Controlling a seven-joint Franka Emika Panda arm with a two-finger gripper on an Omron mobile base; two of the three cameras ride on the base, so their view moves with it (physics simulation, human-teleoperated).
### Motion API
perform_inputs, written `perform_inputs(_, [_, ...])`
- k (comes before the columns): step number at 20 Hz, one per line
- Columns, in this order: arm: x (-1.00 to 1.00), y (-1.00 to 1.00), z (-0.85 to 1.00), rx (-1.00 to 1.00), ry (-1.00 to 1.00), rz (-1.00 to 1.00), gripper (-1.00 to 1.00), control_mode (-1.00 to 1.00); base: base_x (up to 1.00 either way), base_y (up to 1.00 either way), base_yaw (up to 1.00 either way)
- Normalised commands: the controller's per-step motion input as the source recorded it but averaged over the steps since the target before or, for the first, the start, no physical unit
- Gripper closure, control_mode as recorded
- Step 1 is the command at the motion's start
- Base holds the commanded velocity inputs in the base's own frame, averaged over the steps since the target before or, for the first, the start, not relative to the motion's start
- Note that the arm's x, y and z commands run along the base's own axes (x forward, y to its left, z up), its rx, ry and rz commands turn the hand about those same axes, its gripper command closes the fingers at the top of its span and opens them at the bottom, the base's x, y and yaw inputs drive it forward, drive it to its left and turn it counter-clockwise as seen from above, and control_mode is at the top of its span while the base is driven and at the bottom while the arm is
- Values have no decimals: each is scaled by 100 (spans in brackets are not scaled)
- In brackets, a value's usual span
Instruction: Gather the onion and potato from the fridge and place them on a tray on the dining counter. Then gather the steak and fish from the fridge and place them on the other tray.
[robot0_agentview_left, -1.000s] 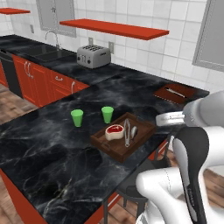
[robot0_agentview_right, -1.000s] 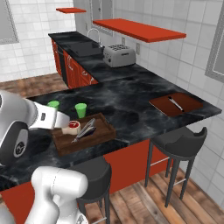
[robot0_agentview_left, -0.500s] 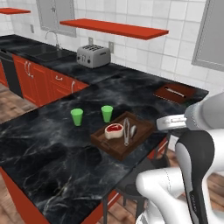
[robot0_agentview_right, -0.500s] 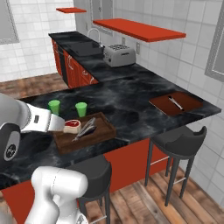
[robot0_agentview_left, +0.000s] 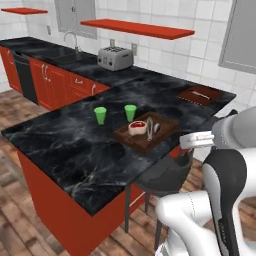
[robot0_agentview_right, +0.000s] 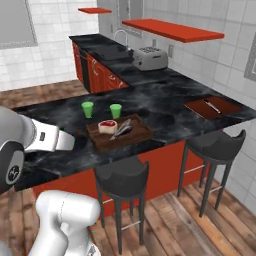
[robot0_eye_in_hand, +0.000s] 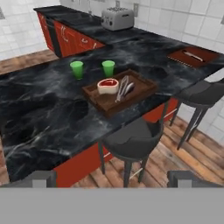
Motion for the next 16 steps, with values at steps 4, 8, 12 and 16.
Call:
perform_inputs(4, [0, 0, 0, 0, 0, 0, -100, 100, -80, 53, 15])
perform_inputs(8, [0, 0, 0, 0, 0, 0, -100, 100, -63, 69, 28])
perform_inputs(12, [0, 0, 0, 0, 0, 0, -100, 100, -28, 88, 50])
perform_inputs(16, [0, 0, 0, 0, 0, 0, -100, 100, -1, 94, 69])
